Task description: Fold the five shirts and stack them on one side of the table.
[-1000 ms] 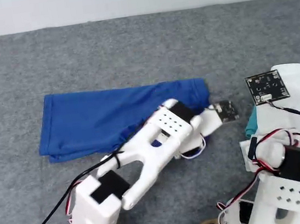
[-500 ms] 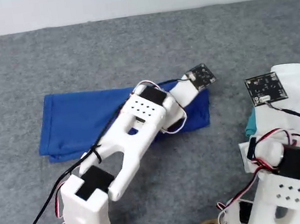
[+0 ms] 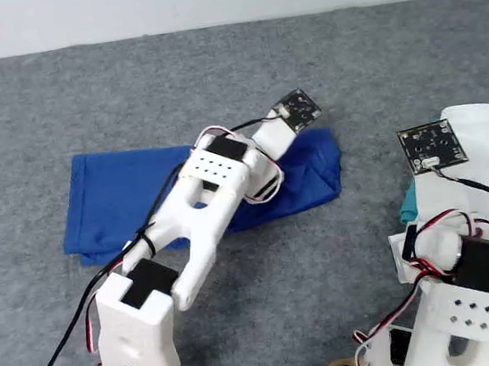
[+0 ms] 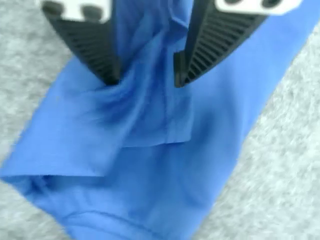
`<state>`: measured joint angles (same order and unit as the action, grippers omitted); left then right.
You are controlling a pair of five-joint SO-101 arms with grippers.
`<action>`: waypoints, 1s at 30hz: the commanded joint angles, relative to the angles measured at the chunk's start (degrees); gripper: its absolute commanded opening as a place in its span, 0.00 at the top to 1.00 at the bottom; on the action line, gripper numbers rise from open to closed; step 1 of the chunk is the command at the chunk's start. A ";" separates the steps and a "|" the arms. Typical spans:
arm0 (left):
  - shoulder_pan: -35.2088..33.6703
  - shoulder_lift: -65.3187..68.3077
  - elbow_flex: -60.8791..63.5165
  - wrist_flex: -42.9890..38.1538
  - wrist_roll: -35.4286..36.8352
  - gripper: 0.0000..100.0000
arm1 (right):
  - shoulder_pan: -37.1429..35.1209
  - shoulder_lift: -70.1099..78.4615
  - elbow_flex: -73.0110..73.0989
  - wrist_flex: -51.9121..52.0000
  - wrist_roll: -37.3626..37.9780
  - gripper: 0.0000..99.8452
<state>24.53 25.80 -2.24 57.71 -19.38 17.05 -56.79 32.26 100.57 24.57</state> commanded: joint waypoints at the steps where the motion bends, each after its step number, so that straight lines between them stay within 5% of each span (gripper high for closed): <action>1: -1.67 -0.53 -2.77 -1.85 -1.85 0.79 | 0.66 -0.66 -0.35 1.80 0.44 0.98; 11: -6.51 6.51 -13.14 0.35 -1.85 0.79 | 0.66 -0.75 -0.35 1.80 0.44 0.98; 30: 2.11 8.97 -40.57 39.03 -1.85 0.82 | 0.66 -0.75 -0.35 1.80 0.44 0.98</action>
<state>23.56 35.56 -38.55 90.86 -20.97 17.05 -56.79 32.26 100.57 24.57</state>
